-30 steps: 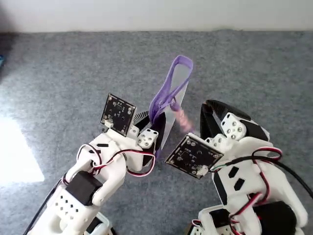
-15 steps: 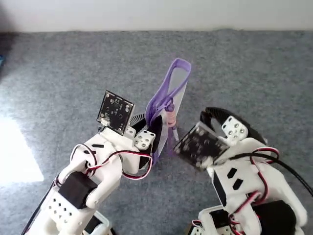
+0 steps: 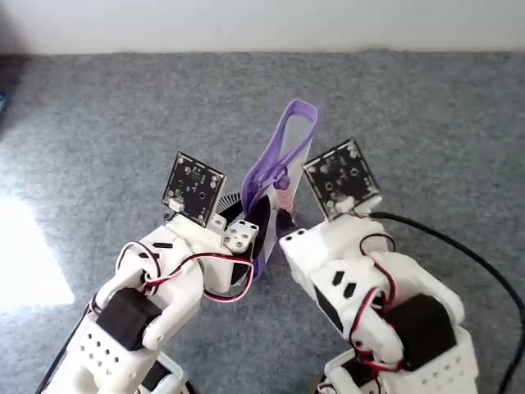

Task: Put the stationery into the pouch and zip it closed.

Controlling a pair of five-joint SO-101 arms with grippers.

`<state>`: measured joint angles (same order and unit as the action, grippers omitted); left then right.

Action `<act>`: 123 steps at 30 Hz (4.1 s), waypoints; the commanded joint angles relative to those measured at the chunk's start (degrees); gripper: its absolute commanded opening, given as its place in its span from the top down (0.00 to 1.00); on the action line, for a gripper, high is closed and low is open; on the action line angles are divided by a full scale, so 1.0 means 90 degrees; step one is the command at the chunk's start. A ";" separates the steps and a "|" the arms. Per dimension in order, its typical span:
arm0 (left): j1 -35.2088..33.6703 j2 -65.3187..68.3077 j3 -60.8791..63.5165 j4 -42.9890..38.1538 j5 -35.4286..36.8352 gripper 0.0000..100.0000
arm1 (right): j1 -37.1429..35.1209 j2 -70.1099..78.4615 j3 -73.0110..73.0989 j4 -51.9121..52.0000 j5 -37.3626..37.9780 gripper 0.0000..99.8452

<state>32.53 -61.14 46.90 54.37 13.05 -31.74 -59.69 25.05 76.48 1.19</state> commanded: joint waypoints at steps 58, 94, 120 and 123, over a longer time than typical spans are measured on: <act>0.0010 -0.0430 -0.0669 0.0791 -0.1465 0.99 | 0.2476 0.0239 0.1455 -0.3814 0.3673 0.99; -0.0762 -0.3683 0.0415 0.2598 -0.1827 0.93 | 0.4332 0.2574 0.1455 -0.5172 0.4063 0.99; -0.4308 -0.3683 0.0796 0.2647 -0.0449 0.61 | 0.4908 0.0698 0.1426 -0.2046 0.4024 0.99; -0.4611 -0.3683 0.0991 0.2764 -0.0195 0.61 | 0.4899 0.0239 0.1426 -0.1343 0.4015 0.98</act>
<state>-6.68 -94.11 55.52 78.55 8.40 12.04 -52.84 41.05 59.60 37.23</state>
